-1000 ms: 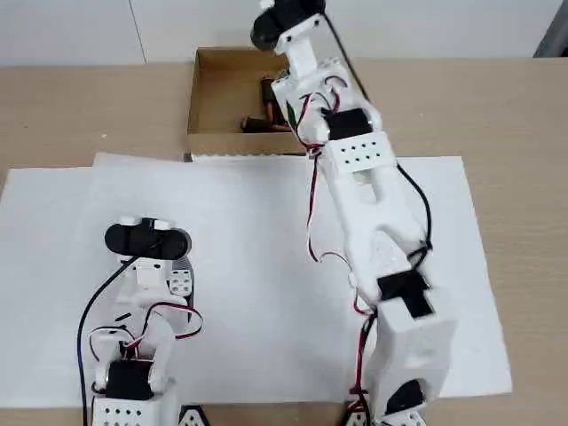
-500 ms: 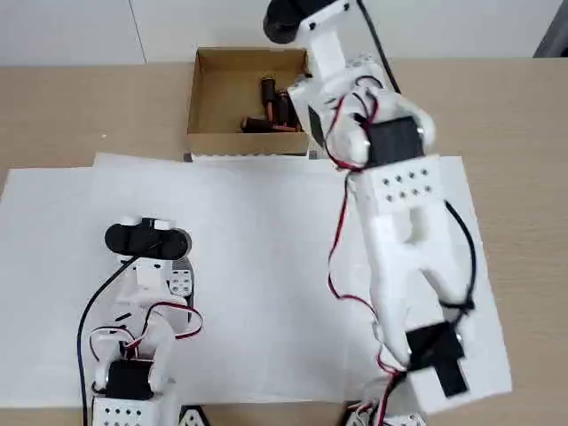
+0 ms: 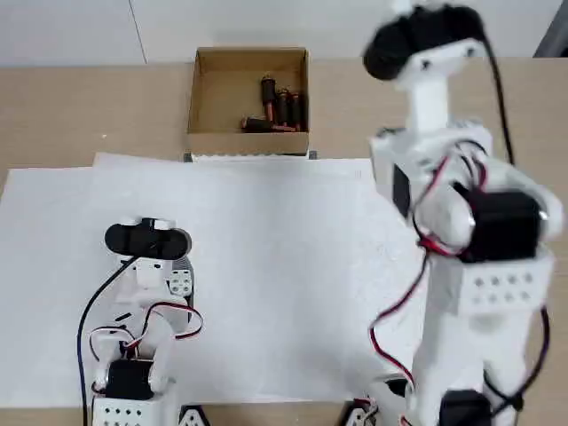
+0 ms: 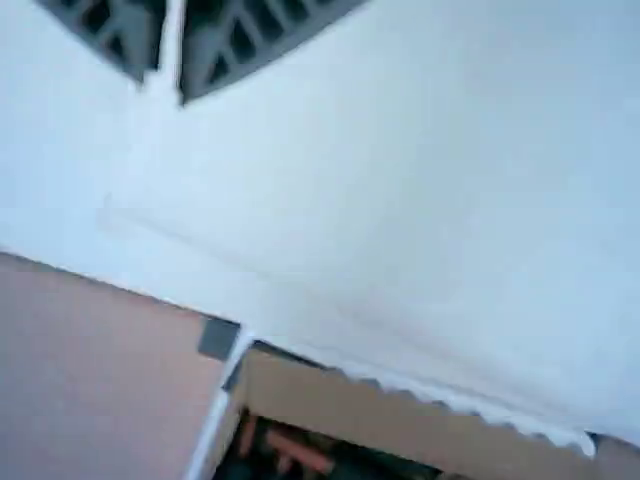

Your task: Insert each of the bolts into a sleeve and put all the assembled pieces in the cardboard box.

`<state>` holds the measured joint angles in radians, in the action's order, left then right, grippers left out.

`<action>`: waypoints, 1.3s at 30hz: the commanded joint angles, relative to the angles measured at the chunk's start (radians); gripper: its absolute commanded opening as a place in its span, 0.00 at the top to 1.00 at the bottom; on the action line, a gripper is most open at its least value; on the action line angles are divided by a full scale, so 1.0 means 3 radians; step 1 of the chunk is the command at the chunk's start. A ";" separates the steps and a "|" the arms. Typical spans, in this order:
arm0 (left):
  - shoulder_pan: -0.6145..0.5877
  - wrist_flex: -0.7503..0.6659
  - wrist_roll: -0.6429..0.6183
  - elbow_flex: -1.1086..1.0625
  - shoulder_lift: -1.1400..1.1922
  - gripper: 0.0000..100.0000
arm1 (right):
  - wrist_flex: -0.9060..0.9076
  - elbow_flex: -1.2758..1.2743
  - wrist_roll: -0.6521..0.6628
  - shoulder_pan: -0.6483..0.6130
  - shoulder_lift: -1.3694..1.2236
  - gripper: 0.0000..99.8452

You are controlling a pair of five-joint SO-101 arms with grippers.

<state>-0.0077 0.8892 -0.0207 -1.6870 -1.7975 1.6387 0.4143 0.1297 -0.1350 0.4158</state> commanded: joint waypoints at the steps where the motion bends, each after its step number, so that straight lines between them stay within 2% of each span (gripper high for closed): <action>1: -0.0031 0.0000 0.0005 0.0023 -0.0036 0.99 | 0.0064 0.0133 -0.0031 0.0151 0.0263 1.00; 5: -0.0031 0.0000 0.0005 0.0023 -0.0036 0.99 | 0.0079 -0.0194 -0.0046 0.0176 0.0627 1.00; 9: -0.0031 0.0000 0.0005 0.0023 -0.0036 0.99 | -0.0023 -0.1059 -0.0051 0.0192 0.1235 1.00; 16: -0.0031 0.0000 0.0005 0.0023 -0.0036 0.99 | -0.1148 -0.2982 -0.0031 0.0494 0.2253 1.00; 24: -0.0031 0.0000 0.0005 0.0023 -0.0036 0.99 | -0.1834 -0.4772 -0.0051 0.0488 0.3107 1.00; 33: -0.0031 0.0000 0.0005 0.0023 -0.0036 0.99 | -0.2033 -0.6025 -0.0051 0.0483 0.4145 1.00; 39: -0.0031 0.0000 0.0005 0.0023 -0.0036 0.99 | -0.2028 -0.6501 -0.0051 0.0494 0.4677 1.00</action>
<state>-0.0077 0.8892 -0.0207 -1.6870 -1.7975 1.0480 -1.5175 0.1235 0.0092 1.7860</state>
